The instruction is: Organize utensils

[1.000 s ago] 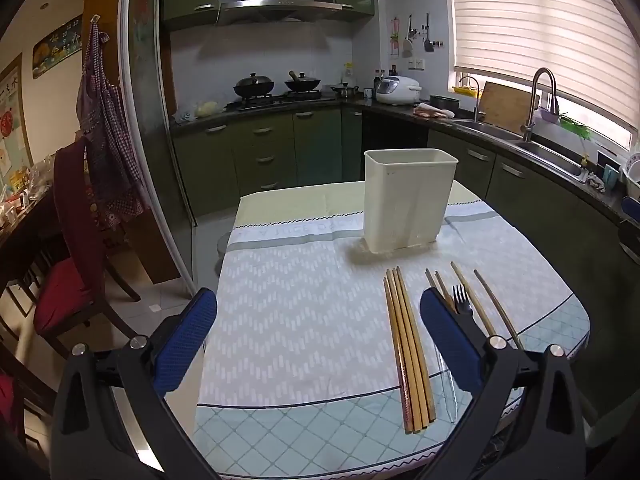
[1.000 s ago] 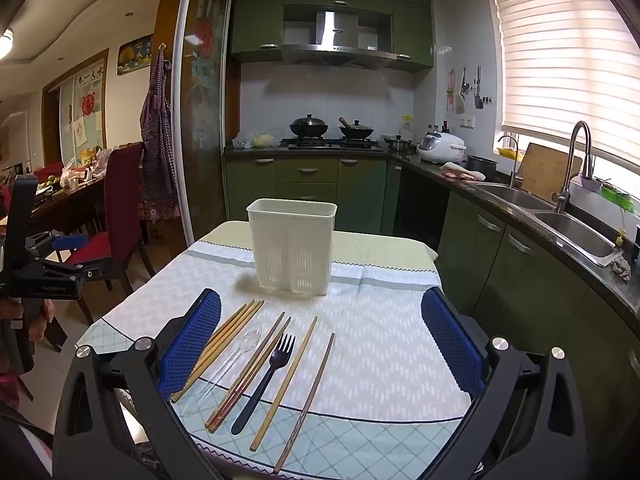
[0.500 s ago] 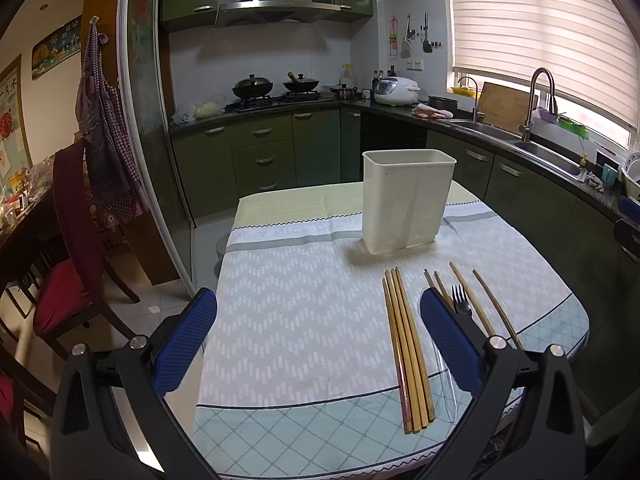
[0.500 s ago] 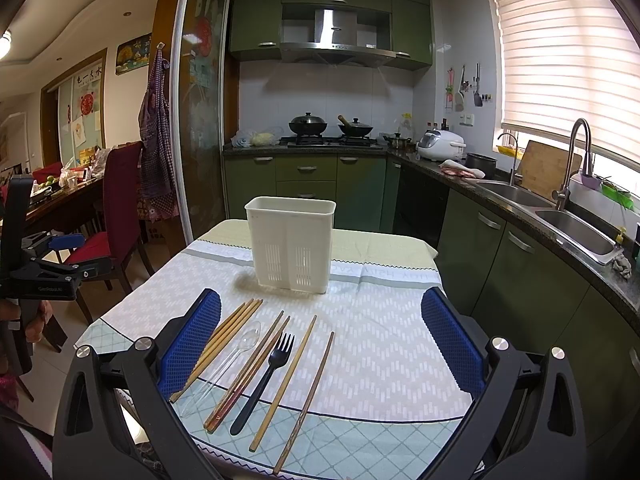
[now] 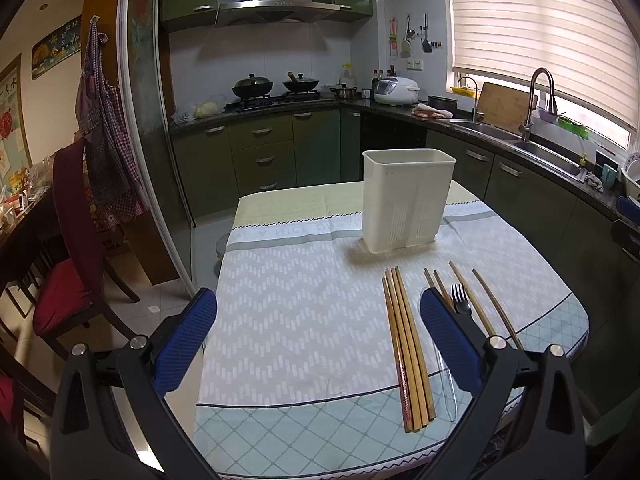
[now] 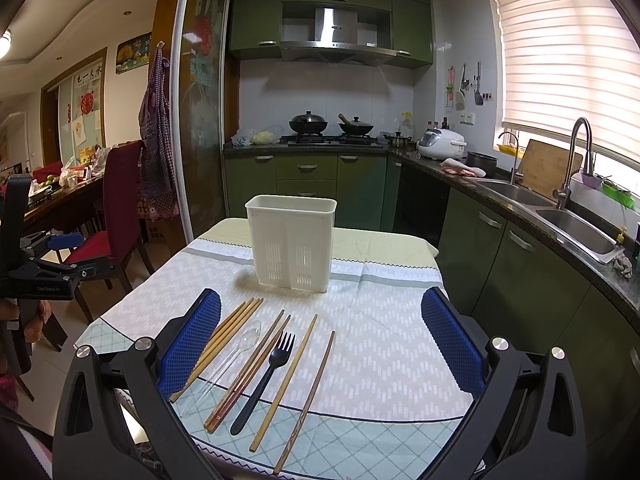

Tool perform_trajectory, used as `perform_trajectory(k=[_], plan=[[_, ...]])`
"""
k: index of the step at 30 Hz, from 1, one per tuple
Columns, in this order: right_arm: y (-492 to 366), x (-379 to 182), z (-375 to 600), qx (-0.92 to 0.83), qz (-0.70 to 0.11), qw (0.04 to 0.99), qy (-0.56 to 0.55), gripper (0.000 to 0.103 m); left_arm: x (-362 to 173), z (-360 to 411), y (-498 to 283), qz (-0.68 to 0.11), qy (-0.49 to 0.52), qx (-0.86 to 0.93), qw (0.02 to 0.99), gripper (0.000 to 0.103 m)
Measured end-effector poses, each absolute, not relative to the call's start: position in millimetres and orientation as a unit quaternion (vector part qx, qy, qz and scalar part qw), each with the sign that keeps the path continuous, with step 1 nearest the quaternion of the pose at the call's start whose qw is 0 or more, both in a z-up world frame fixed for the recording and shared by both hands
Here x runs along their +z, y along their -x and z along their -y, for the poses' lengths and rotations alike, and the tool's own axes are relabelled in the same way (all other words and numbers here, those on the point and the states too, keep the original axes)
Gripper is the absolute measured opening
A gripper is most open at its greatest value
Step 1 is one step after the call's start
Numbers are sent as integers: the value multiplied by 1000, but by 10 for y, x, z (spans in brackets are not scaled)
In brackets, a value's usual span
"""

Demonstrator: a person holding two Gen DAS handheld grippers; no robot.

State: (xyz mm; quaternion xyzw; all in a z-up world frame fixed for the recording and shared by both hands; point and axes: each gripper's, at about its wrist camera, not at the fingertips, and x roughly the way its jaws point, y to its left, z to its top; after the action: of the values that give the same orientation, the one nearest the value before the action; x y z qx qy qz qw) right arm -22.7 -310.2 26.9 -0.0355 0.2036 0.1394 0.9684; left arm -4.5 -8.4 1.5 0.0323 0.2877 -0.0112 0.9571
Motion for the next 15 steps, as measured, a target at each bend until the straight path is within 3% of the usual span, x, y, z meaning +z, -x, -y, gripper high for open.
perform_trajectory(k=[15], plan=[[162, 179, 3066, 138, -207, 968, 36, 99, -29, 79, 48, -293, -32, -14, 955, 97]])
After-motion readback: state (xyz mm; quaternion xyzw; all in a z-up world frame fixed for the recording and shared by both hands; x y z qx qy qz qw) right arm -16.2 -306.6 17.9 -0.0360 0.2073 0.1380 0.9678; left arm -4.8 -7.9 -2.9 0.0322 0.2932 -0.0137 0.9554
